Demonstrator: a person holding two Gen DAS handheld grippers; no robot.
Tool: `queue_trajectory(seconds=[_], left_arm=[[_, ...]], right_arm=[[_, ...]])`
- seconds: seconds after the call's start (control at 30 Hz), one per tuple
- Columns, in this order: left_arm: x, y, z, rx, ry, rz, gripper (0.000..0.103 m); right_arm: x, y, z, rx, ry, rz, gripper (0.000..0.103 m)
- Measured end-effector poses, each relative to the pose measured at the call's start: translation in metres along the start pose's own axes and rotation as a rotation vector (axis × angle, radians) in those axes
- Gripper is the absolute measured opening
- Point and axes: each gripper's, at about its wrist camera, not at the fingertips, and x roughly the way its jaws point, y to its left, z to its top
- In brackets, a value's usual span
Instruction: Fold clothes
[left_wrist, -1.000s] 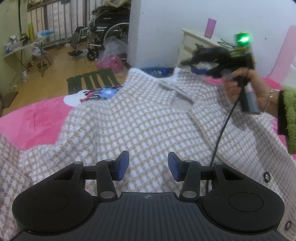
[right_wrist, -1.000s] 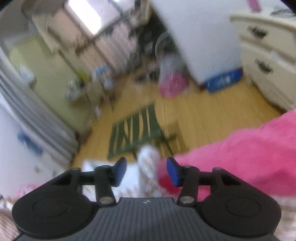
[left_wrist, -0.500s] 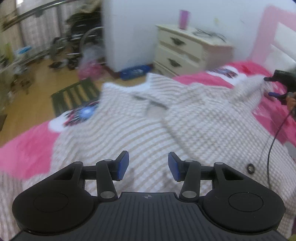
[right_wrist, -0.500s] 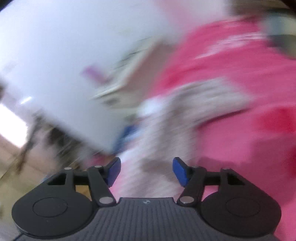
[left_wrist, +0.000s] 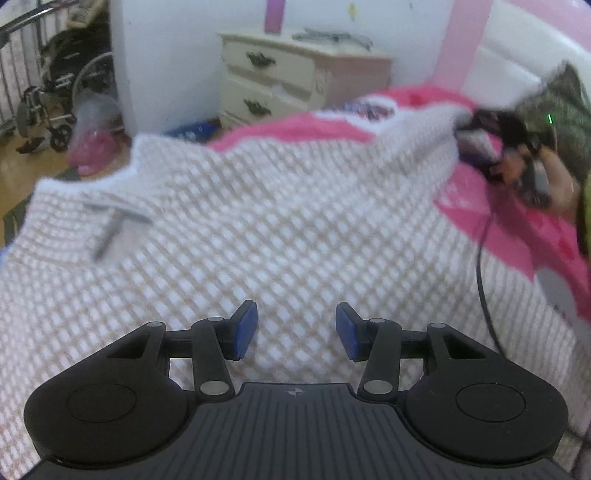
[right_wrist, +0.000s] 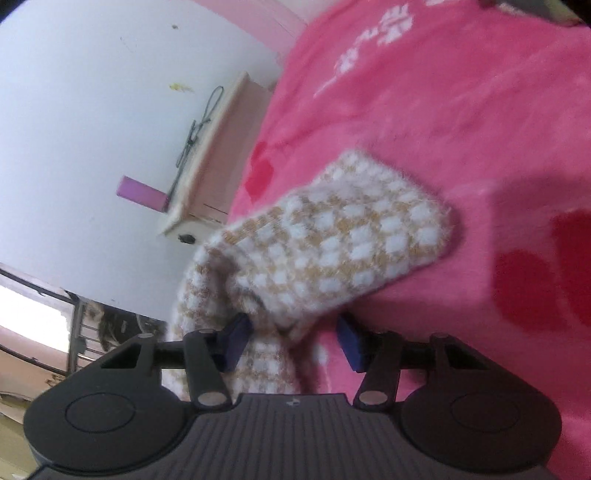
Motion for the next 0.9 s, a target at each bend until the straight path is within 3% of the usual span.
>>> queue_trajectory(seconds=[0.03, 0.1, 0.13, 0.37, 0.5, 0.6, 0.73, 0.77, 0.8, 0.83, 0.9], left_arm=[[0.003, -0.001, -0.002, 0.006, 0.016, 0.0, 0.047], [0.006, -0.001, -0.008, 0.021, 0.033, 0.004, 0.047], [0.006, -0.002, -0.01, 0.029, 0.03, 0.008, 0.047], [0.006, -0.001, -0.013, 0.009, 0.034, 0.02, 0.047], [-0.004, 0.012, -0.01, -0.072, 0.025, 0.012, 0.047], [-0.029, 0.037, -0.007, -0.15, -0.008, 0.027, 0.047], [-0.084, 0.093, -0.006, -0.23, -0.083, 0.112, 0.047], [-0.099, 0.109, -0.007, -0.238, -0.114, 0.17, 0.047], [-0.114, 0.125, -0.008, -0.249, -0.145, 0.227, 0.047], [-0.127, 0.141, -0.009, -0.287, -0.167, 0.28, 0.047], [-0.145, 0.167, -0.013, -0.365, -0.198, 0.334, 0.047]], right_arm=[[0.003, 0.005, 0.0, -0.02, 0.007, -0.005, 0.044], [0.008, 0.018, 0.001, -0.085, 0.03, -0.018, 0.02], [0.007, 0.027, 0.003, -0.134, 0.031, -0.024, 0.016], [-0.06, 0.092, 0.0, -0.314, -0.091, 0.156, 0.013], [-0.11, 0.151, -0.027, -0.491, -0.102, 0.342, 0.013], [-0.152, 0.202, -0.076, -0.757, -0.065, 0.499, 0.013], [-0.199, 0.234, -0.186, -1.266, 0.035, 0.652, 0.017], [-0.202, 0.229, -0.217, -1.379, 0.071, 0.662, 0.029], [-0.204, 0.223, -0.247, -1.475, 0.118, 0.667, 0.047], [-0.198, 0.211, -0.273, -1.508, 0.208, 0.659, 0.053], [-0.181, 0.182, -0.322, -1.566, 0.427, 0.612, 0.053]])
